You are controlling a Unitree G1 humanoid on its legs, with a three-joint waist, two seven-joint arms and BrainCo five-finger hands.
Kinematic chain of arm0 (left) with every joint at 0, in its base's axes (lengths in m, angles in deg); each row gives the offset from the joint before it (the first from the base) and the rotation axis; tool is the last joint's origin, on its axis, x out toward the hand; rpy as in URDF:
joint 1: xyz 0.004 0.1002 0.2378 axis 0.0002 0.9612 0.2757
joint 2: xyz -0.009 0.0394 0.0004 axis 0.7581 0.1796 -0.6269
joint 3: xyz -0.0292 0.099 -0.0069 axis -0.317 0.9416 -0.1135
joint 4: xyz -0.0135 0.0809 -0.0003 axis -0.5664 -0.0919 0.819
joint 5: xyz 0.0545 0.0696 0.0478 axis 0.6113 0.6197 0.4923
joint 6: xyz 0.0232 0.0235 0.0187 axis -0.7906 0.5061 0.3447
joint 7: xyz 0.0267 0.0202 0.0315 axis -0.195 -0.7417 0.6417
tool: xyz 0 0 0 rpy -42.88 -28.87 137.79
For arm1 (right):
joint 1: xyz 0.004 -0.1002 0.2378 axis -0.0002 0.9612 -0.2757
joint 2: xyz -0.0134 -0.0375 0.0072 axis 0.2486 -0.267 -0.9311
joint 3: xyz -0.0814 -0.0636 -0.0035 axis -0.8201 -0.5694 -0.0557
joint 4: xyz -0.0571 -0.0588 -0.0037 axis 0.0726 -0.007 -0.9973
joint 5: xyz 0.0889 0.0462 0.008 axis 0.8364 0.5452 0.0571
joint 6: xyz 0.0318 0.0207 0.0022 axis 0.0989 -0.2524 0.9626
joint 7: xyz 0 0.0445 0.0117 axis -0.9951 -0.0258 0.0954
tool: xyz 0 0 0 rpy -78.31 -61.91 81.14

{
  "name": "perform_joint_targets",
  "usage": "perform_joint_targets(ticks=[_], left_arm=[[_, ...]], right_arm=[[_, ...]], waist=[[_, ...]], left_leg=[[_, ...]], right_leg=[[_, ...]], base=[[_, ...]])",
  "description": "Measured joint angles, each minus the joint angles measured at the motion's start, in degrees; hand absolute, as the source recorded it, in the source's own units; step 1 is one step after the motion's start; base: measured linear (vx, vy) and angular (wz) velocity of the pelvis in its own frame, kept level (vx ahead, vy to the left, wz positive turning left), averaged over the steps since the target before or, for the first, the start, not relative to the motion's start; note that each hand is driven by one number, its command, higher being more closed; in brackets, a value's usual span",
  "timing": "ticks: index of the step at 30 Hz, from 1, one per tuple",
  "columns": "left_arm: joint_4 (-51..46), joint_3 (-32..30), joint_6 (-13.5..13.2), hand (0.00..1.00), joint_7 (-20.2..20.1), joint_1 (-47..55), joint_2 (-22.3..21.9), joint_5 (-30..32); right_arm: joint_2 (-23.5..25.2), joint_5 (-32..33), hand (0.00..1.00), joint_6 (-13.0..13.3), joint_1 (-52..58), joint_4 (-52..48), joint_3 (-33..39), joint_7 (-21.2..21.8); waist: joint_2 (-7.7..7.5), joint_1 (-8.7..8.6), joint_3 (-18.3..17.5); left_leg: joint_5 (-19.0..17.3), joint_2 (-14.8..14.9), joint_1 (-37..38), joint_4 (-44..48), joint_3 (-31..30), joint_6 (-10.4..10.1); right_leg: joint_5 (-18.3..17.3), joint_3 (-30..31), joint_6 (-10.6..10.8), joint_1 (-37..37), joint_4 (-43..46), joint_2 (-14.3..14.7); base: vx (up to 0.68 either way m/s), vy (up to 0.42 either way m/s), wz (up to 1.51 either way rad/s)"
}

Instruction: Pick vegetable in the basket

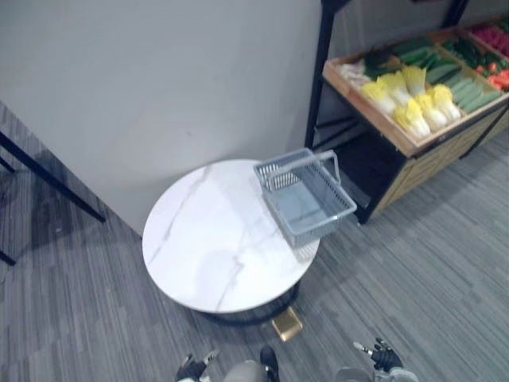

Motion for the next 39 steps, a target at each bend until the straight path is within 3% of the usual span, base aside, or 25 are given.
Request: perform_joint_targets(ticks=[2,3,4,5,6,8,9,10,12,14,18,20,26,29,31,32,33,36,39], left_arm=[[0.13,0.40,0.04,0.00,-0.04,0.15,0.20,0.00],[-0.28,0.41,-0.01,0.00,-0.08,0.07,0.05,0.00],[-0.28,0.39,-0.05,0.00,-0.11,0.09,-0.02,-0.03],[-0.34,0.07,-0.13,0.00,-0.26,0.07,-0.08,-0.13],[-0.29,-0.24,-0.14,0.00,-0.25,0.10,-0.12,-0.17],[-0.28,-0.90,-0.26,0.00,-0.24,0.49,-0.03,-0.59],[-0.30,-1.46,-0.71,0.00,-0.25,1.11,0.46,-1.04],[-0.24,-1.44,-1.00,0.00,-0.26,1.30,0.91,-1.36],[0.35,-1.70,-1.23,0.00,-0.26,2.45,-1.92,-2.71],[0.22,-1.79,-1.80,0.00,-0.32,2.61,-2.89,-3.04],[0.10,-1.79,-2.12,0.00,-0.50,2.66,-2.80,-4.11],[0.12,-1.76,-2.09,0.00,-0.51,2.68,-2.77,-4.08],[0.32,-2.16,-1.86,0.00,-0.48,2.76,-2.72,-1.95],[0.28,-2.42,-1.84,0.00,-0.43,2.78,-2.65,0.10],[0.21,-2.25,-1.90,0.00,-0.45,2.79,-2.56,0.41],[0.12,-1.27,-1.99,0.00,-0.46,2.80,-2.26,0.45],[-0.14,0.67,-2.06,0.00,-0.56,2.75,-1.38,0.46],[-1.57,3.97,-2.27,0.00,-0.76,2.46,0.13,0.38],[-2.02,5.78,-2.24,0.00,-0.75,2.12,0.65,0.33]], right_arm=[[0.00,0.00,0.00,0.07,0.04,-0.35,0.02,0.27],[-0.02,0.01,0.00,0.08,0.04,-0.50,0.36,0.36],[-0.02,0.06,0.00,0.08,0.09,-0.63,0.45,0.38],[0.10,0.14,0.00,0.06,0.18,-0.63,0.55,0.42],[0.22,0.15,0.00,0.04,0.22,-0.59,0.65,0.44],[0.92,0.25,0.00,0.01,0.56,-0.06,1.62,0.51],[1.79,0.29,0.00,-0.01,0.86,0.91,2.83,0.54],[2.28,0.38,0.00,-0.08,1.18,1.24,2.91,0.53],[-0.68,0.80,0.00,-0.05,1.48,2.18,3.33,0.34],[-1.80,0.74,0.00,-0.43,1.28,3.23,3.08,0.34],[-2.66,0.79,0.00,-0.42,1.46,4.45,3.26,-0.15],[-2.58,1.48,0.00,-0.37,1.11,4.74,4.94,-0.36],[-3.44,2.38,0.00,-0.40,-0.09,5.03,12.34,-2.14],[-7.01,1.40,0.00,-0.49,-2.00,3.99,16.11,-3.28],[-10.78,-1.20,0.00,-0.54,-3.53,-0.45,16.24,-4.57],[-13.10,-3.80,0.00,-0.54,-4.91,-5.68,15.89,-5.66],[-15.35,-7.08,0.00,-0.40,-6.89,-11.56,14.68,-7.28],[-19.41,-12.91,0.00,-0.30,-9.93,-23.92,12.63,-10.67],[-22.52,-16.86,0.00,-0.43,-12.00,-33.04,9.38,-12.63]], waist=[[-0.28,-0.20,-0.04],[-0.24,-0.34,-0.02],[-0.20,-0.36,-0.01],[-0.36,-0.18,-0.13],[-0.50,-0.10,-0.24],[-1.47,0.37,-0.81],[-2.95,0.51,-1.44],[-4.08,0.61,-1.97],[0.90,0.33,-3.09],[2.49,0.42,-3.17],[2.36,0.31,-3.18],[2.42,0.27,-3.22],[2.72,0.16,-3.35],[2.86,-0.09,-3.27],[3.17,-0.26,-2.91],[2.77,-0.76,-2.14],[3.34,-1.21,-1.88],[2.41,-1.39,-0.95],[2.47,-1.36,0.49]], left_leg=[[0.08,0.07,4.25,-1.64,-2.18,-0.26],[0.01,0.35,5.61,-2.13,-3.96,-1.09],[-0.25,0.53,6.05,-2.23,-4.85,-1.65],[-1.23,1.06,6.30,-2.18,-6.33,-3.24],[-1.63,1.28,6.32,-2.14,-6.93,-3.88],[-3.21,2.02,6.11,-1.61,-9.13,-6.34],[-4.60,2.23,6.16,-0.72,-10.49,-8.39],[-5.12,2.29,6.48,-0.53,-11.15,-9.20],[-4.24,8.76,6.87,-1.25,-11.51,-11.73],[-1.34,11.22,5.79,-2.59,-12.08,-13.67],[6.59,12.04,2.53,-5.42,-11.71,-13.76],[8.40,12.02,1.97,-6.33,-10.46,-13.40],[9.26,12.02,1.90,-9.81,-5.61,-13.23],[9.08,11.48,1.90,-11.49,-3.45,-13.33],[8.05,11.31,1.77,-11.63,-1.76,-12.99],[7.27,11.29,1.21,-11.63,-0.66,-12.61],[6.91,11.07,-0.08,-11.63,0.02,-12.55],[7.21,10.15,-3.46,-11.64,0.74,-12.15],[7.48,9.71,-4.39,-11.64,0.26,-11.99]], right_leg=[[-3.89,-2.93,-2.38,-2.45,-2.47,-0.20],[-5.54,-4.71,-4.38,-3.17,-9.02,-0.48],[-5.86,-5.06,-4.94,-3.35,-13.21,-0.57],[-5.76,-3.87,-4.97,-3.50,-25.39,-0.51],[-5.35,-2.59,-4.93,-3.44,-30.66,-0.38],[-1.38,3.48,-4.92,-3.14,-44.07,0.11],[1.93,4.68,-4.32,-2.06,-47.32,-0.30],[5.19,4.02,-2.16,-1.42,-48.12,-0.77],[3.70,-1.48,-4.04,1.58,-49.31,4.12],[2.81,-4.70,-5.44,2.45,-50.50,6.33],[2.48,-11.04,-6.83,3.62,-53.37,6.82],[2.65,-12.89,-7.13,4.45,-54.75,6.91],[5.28,-13.67,-7.10,5.27,-59.44,8.39],[7.49,-12.80,-6.95,4.76,-61.68,8.42],[8.40,-11.35,-6.89,3.59,-61.94,8.40],[9.05,-10.37,-6.84,2.30,-61.89,8.34],[9.77,-9.56,-6.77,0.68,-61.91,8.21],[10.94,-8.21,-6.69,-3.51,-62.34,7.67],[11.33,-8.38,-6.46,-4.07,-62.41,7.18]], base=[[0.37,-0.057,0.69],[0.27,-0.103,0.69],[0.37,-0.210,0.90],[0.28,-0.216,0.67],[0.30,-0.323,0.72],[0.21,-0.345,0.58],[0.19,-0.380,0.54],[0.28,-0.584,0.61],[0.29,-0.540,0.62],[0.17,-0.339,0.68],[0.09,-0.226,0.74],[0.03,-0.115,0.46],[0.01,-0.026,0.08],[-0.03,0.050,-0.19],[-0.06,0.054,-0.33],[-0.11,0.074,-0.41],[-0.14,0.072,-0.38],[-0.11,0.032,-0.22],[-0.04,0.009,0.10]])
